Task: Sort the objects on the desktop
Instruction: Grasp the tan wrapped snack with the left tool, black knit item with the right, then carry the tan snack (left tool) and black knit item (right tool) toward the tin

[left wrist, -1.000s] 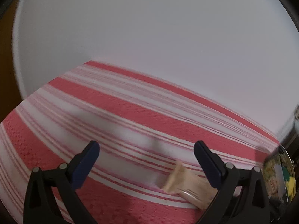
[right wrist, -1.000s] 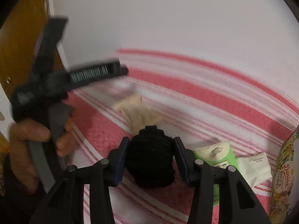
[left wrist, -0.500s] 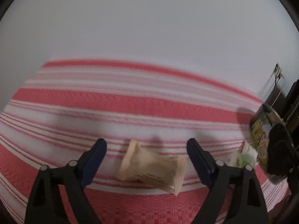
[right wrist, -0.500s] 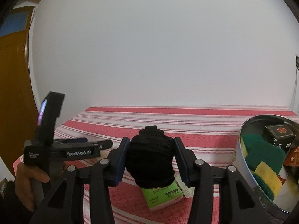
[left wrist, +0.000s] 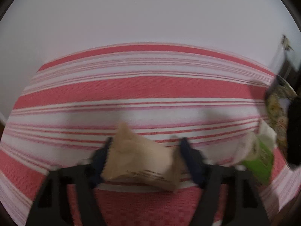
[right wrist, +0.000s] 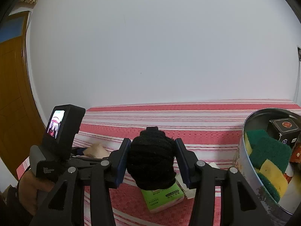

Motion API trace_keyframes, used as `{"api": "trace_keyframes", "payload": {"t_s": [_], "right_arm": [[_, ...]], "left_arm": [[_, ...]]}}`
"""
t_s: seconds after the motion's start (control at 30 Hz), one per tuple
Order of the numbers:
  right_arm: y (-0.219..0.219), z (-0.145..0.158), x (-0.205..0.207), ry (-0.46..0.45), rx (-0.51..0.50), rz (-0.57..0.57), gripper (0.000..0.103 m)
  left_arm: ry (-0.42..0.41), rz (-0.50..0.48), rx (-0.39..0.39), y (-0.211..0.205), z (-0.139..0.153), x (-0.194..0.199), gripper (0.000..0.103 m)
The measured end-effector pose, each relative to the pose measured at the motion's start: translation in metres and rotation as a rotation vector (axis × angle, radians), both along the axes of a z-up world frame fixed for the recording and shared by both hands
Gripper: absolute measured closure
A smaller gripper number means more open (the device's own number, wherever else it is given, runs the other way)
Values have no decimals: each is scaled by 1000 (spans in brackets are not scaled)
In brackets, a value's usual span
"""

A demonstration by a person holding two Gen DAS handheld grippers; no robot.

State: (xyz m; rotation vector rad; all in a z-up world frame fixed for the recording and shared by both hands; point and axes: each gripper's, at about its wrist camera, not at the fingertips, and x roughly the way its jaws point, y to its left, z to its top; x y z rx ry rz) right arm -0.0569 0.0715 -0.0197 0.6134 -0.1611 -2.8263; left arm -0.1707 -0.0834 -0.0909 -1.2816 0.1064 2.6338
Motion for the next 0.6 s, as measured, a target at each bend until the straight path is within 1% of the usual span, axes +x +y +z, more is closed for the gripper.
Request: {"api": "trace_keyframes", "payload": {"t_s": [0.03, 0.1, 0.17, 0.23, 0.33, 0.43, 0.47, 0.53, 0.6], "right_arm": [[-1, 0, -1, 0, -1, 1, 53], [0, 1, 0, -4, -3, -2, 53], [1, 3, 2, -10, -6, -5, 53], [18, 10, 8, -14, -12, -10, 53], [20, 9, 6, -18, -18, -15, 53], [24, 10, 9, -2, -23, -24, 53], [26, 11, 12, 16, -25, -30, 53], [25, 19, 20, 48, -25, -36, 53], [25, 17, 24, 87, -17, -45, 53]], "left_arm": [[4, 3, -4, 0, 0, 0, 58], [8, 20, 8, -6, 1, -4, 70], [3, 30, 45, -11, 2, -5, 71], [3, 31, 56, -16, 1, -5, 71], [3, 37, 85, -22, 1, -5, 76], [20, 53, 198, -35, 5, 1, 76], [41, 58, 242, -40, 7, 3, 76], [92, 67, 288, -44, 13, 9, 76], [206, 80, 290, -44, 25, 21, 76]]}}
